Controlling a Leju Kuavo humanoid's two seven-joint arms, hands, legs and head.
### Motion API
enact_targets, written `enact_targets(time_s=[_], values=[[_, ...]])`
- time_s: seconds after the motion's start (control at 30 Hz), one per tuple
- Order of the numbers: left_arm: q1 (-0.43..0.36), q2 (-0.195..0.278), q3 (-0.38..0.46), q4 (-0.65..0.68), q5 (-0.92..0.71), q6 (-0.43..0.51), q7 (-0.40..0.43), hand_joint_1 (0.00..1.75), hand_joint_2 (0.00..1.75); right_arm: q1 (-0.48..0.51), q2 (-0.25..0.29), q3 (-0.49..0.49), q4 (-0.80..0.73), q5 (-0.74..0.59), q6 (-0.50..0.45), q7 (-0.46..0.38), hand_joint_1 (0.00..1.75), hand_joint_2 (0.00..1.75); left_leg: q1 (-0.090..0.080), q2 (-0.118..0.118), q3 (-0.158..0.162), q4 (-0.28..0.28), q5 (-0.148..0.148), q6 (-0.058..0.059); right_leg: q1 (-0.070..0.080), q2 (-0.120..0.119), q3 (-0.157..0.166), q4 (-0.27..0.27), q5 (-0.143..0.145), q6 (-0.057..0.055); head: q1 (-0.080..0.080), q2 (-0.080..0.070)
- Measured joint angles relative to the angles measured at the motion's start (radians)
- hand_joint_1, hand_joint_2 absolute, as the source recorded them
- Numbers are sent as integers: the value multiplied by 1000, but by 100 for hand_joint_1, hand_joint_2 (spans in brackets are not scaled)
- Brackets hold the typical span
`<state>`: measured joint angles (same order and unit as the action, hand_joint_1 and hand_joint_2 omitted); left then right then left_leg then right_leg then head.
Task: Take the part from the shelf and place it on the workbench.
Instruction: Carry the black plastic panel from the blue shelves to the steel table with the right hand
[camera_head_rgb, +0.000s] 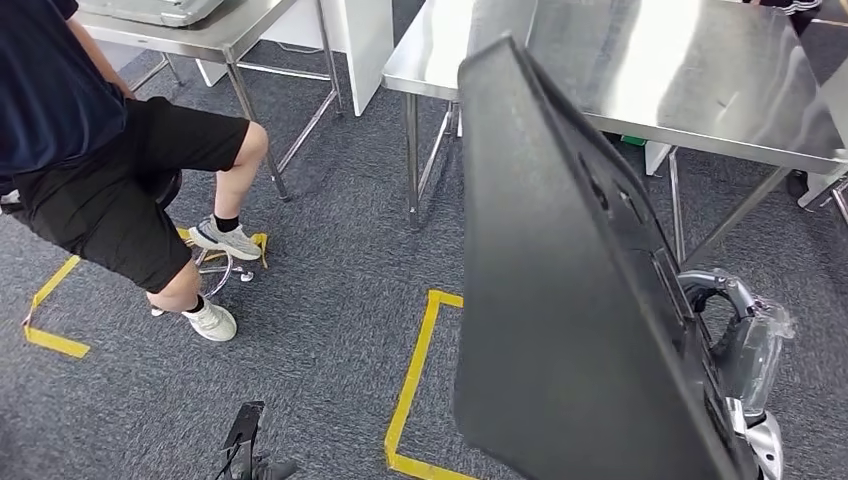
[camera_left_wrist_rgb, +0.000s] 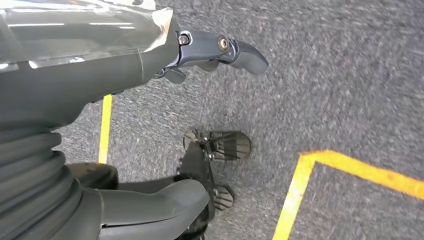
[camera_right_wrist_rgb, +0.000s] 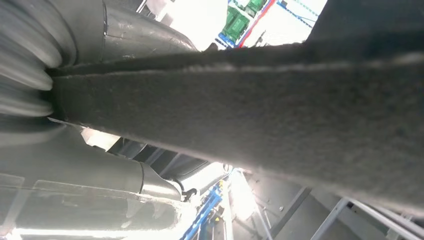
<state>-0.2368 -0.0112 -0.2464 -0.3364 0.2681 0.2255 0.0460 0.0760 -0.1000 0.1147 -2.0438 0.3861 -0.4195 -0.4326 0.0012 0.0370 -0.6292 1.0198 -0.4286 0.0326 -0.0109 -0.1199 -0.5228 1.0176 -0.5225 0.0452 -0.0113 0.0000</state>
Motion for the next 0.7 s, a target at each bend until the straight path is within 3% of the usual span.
enact_targets(time_s=[0.03,0.1,0.17,0.2,0.23,0.3,0.33,0.37,0.47,0.53,0.7], values=[[-2,-1,0,-1,-3,1,0,0,175,2,-2,0,-1,0,-6,1,175,175,3,-8,3,-4,2,6,-1,29,-13,27,-15,0,1,0],[-7,-6,2,-4,-7,2,0,0,175,9,-8,1,-2,0,-20,5,175,175,5,-23,6,-8,3,15,-3,95,-72,145,-65,-6,5,0],[-8,-12,7,-6,-11,1,0,0,175,16,-13,1,-2,-3,-30,14,175,175,3,-40,7,-8,1,19,-3,114,-143,268,-101,-7,8,0],[-7,-15,10,-7,-13,1,0,0,175,18,-14,1,-2,-5,-33,18,175,175,3,-48,8,-7,0,19,-4,116,-159,282,-96,-1,8,0],[-6,-18,13,-7,-15,0,0,0,175,19,-15,1,-2,-6,-36,22,175,175,3,-56,9,-7,-1,18,-5,116,-156,255,-74,8,8,0],[-6,-21,17,-8,-17,-1,0,0,175,19,-17,2,-2,-8,-40,26,175,175,4,-70,14,-6,-4,13,-10,117,-104,116,-3,27,10,0],[-6,-22,19,-8,-17,-1,0,0,175,19,-17,2,-1,-9,-41,27,175,175,2,-75,16,-5,-6,9,-10,119,-78,54,24,30,11,0],[-6,-23,21,-9,-17,0,0,0,175,19,-17,2,-1,-9,-42,28,175,175,-1,-78,16,-4,-8,5,-11,120,-60,14,42,25,11,0],[-5,-22,31,-9,-20,0,0,0,175,19,-18,2,-1,-10,-43,30,175,175,-5,-80,14,-2,-10,15,-11,122,-52,-3,51,7,9,0],[-4,-22,37,-10,-23,0,0,0,175,18,-18,2,-1,-12,-44,31,175,175,-5,-78,18,-5,-9,23,-9,122,-51,-3,51,6,8,0],[-4,-24,48,-14,-31,-1,3,0,175,19,-18,2,-1,-13,-47,31,175,175,-4,-75,24,-14,-7,16,-5,123,-50,-3,50,0,7,0]])
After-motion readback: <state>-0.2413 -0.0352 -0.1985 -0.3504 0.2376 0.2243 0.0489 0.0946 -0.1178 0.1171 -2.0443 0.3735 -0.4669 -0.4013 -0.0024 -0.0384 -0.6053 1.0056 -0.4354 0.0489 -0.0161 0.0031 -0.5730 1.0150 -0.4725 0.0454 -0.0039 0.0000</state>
